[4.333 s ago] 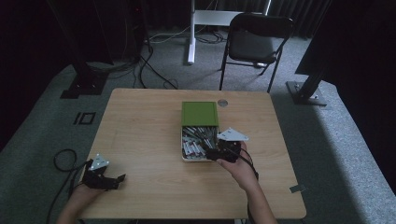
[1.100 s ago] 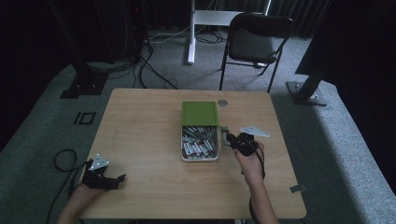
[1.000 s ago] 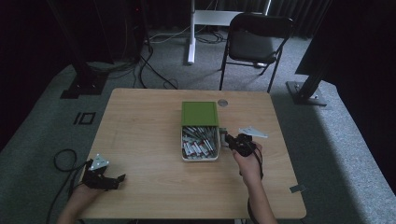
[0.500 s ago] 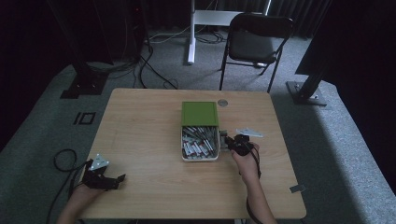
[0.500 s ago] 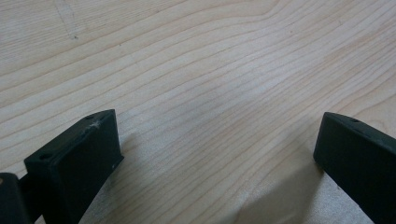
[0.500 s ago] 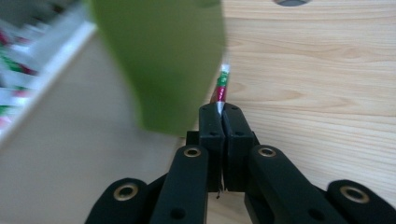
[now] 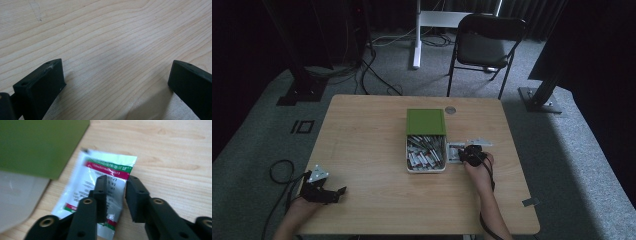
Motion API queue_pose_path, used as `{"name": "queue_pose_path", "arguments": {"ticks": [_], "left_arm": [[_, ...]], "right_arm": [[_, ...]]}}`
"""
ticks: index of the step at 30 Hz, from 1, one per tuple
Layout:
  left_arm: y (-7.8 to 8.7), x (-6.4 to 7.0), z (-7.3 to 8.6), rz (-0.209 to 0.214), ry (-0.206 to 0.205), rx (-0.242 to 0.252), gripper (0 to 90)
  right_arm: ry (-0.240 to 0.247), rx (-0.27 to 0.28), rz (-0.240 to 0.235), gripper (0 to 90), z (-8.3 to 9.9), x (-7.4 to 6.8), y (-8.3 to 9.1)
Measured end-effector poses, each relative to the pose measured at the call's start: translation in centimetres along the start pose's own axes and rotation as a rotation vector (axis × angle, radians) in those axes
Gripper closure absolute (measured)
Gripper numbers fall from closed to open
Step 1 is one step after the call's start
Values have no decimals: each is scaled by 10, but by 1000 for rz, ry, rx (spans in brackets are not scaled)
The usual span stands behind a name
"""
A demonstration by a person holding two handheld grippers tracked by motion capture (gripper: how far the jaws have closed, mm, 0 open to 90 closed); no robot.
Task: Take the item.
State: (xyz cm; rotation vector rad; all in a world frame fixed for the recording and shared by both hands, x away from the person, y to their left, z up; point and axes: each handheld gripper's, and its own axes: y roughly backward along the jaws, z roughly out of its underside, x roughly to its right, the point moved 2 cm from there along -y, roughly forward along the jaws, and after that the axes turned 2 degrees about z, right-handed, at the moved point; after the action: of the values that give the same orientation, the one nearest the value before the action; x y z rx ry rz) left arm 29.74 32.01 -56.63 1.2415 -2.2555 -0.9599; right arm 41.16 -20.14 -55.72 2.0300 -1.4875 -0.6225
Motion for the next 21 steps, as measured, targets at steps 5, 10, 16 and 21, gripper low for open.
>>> {"name": "queue_pose_path", "arguments": {"ticks": [5,10,16,21], "left_arm": [[0,0,0,0,0,0,13],[0,0,0,0,0,0,14],[0,0,0,0,0,0,13],[0,0,0,0,0,0,13]], "right_arm": [[13,7,7,525,1,3,4],[8,27,20,432,1,9,14],[-8,36,42,357,5,20,26],[-37,36,69,274,13,33,33]]}}
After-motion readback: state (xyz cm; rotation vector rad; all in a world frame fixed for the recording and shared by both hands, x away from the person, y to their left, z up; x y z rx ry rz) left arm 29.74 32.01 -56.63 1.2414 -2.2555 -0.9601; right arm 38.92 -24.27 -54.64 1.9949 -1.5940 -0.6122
